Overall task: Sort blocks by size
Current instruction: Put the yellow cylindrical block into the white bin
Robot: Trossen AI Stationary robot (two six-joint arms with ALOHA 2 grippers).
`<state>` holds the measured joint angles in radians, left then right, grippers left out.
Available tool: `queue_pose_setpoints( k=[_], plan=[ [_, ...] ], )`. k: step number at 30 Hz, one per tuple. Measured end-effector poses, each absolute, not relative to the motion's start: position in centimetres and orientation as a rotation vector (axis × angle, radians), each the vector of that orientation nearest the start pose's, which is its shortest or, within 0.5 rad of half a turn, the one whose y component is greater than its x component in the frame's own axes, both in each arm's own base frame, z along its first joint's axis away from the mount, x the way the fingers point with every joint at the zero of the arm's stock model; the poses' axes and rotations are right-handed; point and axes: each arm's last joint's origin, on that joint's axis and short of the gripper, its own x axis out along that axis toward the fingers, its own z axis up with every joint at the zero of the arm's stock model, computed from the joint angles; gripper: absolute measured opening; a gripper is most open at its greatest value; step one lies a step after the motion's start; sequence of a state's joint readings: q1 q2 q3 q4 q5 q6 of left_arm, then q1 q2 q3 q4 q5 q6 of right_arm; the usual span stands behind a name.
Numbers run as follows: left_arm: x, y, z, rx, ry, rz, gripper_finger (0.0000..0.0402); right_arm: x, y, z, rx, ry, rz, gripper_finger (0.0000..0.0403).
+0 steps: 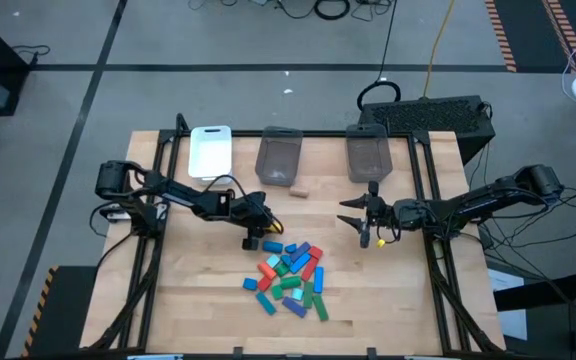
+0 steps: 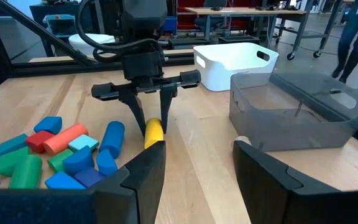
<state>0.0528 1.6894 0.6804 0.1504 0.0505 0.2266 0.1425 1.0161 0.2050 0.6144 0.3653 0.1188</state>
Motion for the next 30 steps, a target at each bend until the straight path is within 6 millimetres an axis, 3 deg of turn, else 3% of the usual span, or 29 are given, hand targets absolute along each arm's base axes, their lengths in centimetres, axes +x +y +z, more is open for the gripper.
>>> queue_pose_setpoints(
  k=[10, 17, 30],
  plan=[
    [29.4, 1.5, 12.3, 0.159, 0.849, -0.048, 0.0136, 18.5, 1.6, 17.0, 0.084, 0.203, -0.236, 0.0176],
    [28.4, 1.6, 15.1, 0.15, 0.81, 0.06, 0.0136, 18.4, 1.6, 16.7, 0.103, 0.239, -0.241, 0.0176],
    [23.2, 2.1, 21.4, 0.099, 0.782, 0.324, 0.0136, 18.4, 1.7, 16.6, 0.102, 0.242, -0.238, 0.0176]
  ],
)
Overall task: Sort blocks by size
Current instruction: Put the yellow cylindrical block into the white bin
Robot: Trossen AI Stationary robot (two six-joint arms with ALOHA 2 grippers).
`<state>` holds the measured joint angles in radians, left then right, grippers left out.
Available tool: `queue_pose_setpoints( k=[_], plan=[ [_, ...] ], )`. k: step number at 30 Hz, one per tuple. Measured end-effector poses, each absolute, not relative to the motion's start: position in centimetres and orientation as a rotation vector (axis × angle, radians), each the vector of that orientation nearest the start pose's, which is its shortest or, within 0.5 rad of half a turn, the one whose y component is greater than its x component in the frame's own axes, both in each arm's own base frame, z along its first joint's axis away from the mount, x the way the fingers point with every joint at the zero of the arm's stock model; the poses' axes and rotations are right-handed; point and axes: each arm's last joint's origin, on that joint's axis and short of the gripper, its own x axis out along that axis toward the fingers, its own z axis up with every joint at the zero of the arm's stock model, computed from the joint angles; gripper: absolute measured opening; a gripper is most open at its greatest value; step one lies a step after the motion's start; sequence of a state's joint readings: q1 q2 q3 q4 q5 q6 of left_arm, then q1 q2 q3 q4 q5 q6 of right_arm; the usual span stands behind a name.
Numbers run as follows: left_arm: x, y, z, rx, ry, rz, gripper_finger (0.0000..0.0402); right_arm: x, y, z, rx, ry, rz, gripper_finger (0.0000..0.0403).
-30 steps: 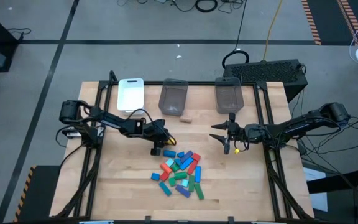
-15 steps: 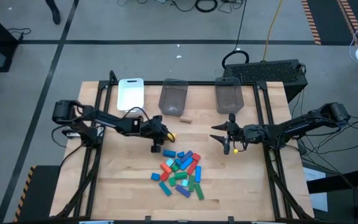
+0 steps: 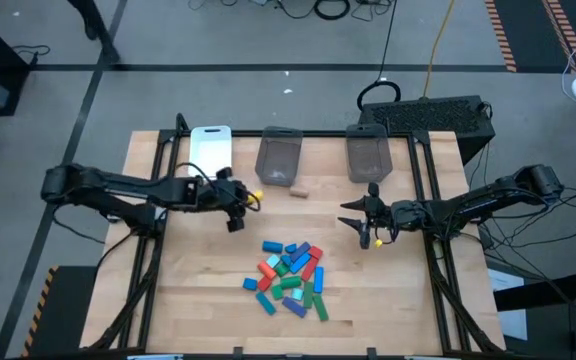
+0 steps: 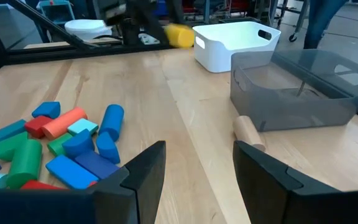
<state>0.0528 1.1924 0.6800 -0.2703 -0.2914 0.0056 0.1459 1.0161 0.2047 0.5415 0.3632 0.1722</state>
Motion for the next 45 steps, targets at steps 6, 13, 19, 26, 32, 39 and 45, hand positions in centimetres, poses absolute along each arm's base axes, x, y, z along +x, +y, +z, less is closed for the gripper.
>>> queue_pose_setpoints(
  k=[6, 13, 19, 26, 32, 39, 45],
  plan=[
    [21.1, 3.0, 23.0, 0.085, 0.741, 0.579, 0.0136, 18.4, 1.7, 16.7, 0.104, 0.234, -0.238, 0.0176],
    [19.2, 6.5, 22.9, -0.002, 0.786, 0.88, 0.0136, 18.4, 1.5, 16.7, 0.128, 0.229, -0.257, 0.0176],
    [17.9, 9.8, 22.4, -0.165, 0.803, 1.002, 0.0136, 18.4, 1.5, 16.7, 0.13, 0.23, -0.254, 0.0176],
    [17.0, 12.9, 20.9, -0.301, 0.87, 1.063, 0.0136, 18.4, 1.5, 16.7, 0.129, 0.231, -0.254, 0.0176],
    [17.1, 14.9, 18.8, -0.335, 0.955, 1.098, 0.0147, 18.4, 1.5, 16.7, 0.119, 0.234, -0.253, 0.0176],
    [17.4, 16.8, 16.8, -0.419, 0.975, 1.065, 0.0151, 18.4, 1.5, 16.7, 0.119, 0.234, -0.253, 0.0176],
    [16.9, 18.0, 15.1, -0.47, 1.042, 1.082, 0.0152, 18.4, 1.5, 16.6, 0.118, 0.241, -0.253, 0.0176]
  ],
)
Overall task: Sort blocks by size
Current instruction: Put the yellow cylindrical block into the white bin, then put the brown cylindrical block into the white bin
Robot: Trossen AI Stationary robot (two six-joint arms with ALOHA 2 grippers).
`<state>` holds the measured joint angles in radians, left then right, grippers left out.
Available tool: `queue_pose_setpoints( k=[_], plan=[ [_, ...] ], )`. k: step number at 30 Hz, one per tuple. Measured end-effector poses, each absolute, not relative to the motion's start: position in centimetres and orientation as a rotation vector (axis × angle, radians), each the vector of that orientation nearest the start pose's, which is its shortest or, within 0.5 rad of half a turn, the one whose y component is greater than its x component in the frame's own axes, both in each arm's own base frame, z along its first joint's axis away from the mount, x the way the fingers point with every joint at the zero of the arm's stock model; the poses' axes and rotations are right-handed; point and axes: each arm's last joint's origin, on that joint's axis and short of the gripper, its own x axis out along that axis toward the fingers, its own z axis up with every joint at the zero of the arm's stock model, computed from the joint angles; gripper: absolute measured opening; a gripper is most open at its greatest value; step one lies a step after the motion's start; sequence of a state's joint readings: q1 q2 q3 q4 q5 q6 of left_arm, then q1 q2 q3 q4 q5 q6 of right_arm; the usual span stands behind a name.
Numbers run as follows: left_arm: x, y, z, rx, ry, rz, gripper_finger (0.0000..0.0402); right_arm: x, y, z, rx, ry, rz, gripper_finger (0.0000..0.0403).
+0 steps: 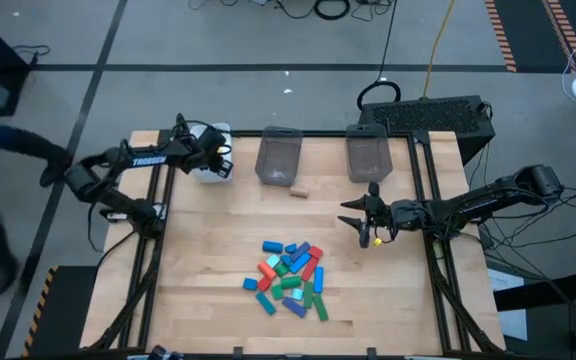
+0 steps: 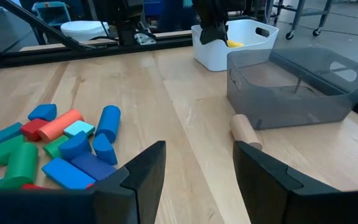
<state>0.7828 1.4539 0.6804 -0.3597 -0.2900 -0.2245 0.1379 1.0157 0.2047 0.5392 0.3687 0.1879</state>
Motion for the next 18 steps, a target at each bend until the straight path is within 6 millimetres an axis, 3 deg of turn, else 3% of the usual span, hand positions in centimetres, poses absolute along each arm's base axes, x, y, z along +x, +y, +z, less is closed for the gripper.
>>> queue_pose_setpoints(
  k=[10, 18],
  plan=[
    [16.79, 18.52, 14.9, -0.47, 1.041, 1.035, 0.0156, 18.4, 1.49, 16.57, 0.119, 0.245, -0.254, 0.0176],
    [16.61, 18.4, 15.13, -0.456, 1.048, 1.049, 0.0202, 18.39, 1.5, 16.56, 0.118, 0.247, -0.254, 0.0176]
  ],
)
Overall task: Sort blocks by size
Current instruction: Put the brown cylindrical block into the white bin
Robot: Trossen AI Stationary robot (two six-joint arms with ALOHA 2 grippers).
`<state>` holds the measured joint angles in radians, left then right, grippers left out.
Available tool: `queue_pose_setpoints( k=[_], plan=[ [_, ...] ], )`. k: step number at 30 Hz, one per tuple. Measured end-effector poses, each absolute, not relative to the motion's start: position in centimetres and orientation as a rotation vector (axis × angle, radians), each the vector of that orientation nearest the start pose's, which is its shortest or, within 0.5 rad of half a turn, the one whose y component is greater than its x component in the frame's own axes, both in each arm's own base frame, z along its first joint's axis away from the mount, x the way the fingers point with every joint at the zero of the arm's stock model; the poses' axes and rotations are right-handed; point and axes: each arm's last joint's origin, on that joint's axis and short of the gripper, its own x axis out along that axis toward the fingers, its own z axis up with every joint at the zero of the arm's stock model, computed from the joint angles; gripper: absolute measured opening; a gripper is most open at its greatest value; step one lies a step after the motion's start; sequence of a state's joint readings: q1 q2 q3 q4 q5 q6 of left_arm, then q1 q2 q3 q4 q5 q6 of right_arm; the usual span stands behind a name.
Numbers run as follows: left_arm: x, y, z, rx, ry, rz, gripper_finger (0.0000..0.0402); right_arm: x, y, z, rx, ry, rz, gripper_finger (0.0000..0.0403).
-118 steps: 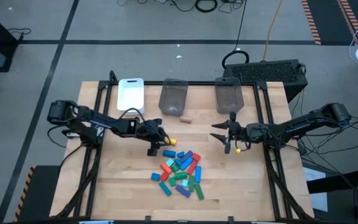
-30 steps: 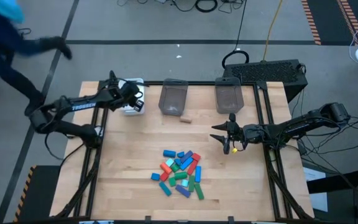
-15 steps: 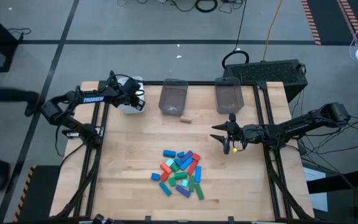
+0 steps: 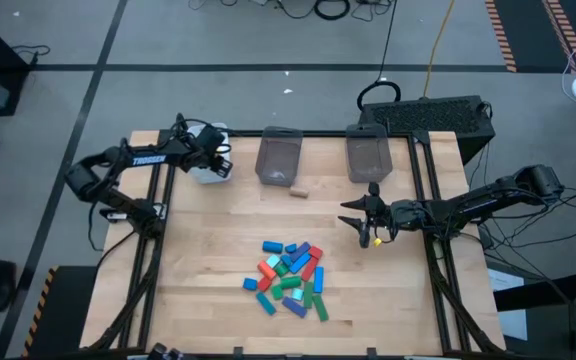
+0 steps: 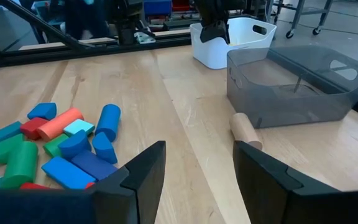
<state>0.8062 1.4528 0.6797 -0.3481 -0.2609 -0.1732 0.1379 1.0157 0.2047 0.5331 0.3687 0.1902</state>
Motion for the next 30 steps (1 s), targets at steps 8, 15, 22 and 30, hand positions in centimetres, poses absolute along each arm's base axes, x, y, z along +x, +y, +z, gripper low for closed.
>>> queue_pose_setpoints(
  k=[8, 15, 22, 30],
  plan=[
    [16.2, 18.0, 17.0, -0.412, 0.985, 1.063, 0.0239, 18.4, 1.5, 16.5, 0.124, 0.25, -0.255, 0.0176],
    [16.6, 16.8, 19.6, -0.342, 0.849, 0.925, 0.024, 18.4, 1.5, 16.5, 0.123, 0.25, -0.255, 0.0176],
    [18.3, 14.5, 22.2, -0.146, 0.72, 0.765, 0.024, 18.4, 1.5, 16.6, 0.12, 0.247, -0.254, 0.0176],
    [21.5, 11.8, 24.7, -0.022, 0.618, 0.529, 0.024, 18.5, 1.5, 16.8, 0.109, 0.226, -0.251, 0.0176]
  ],
)
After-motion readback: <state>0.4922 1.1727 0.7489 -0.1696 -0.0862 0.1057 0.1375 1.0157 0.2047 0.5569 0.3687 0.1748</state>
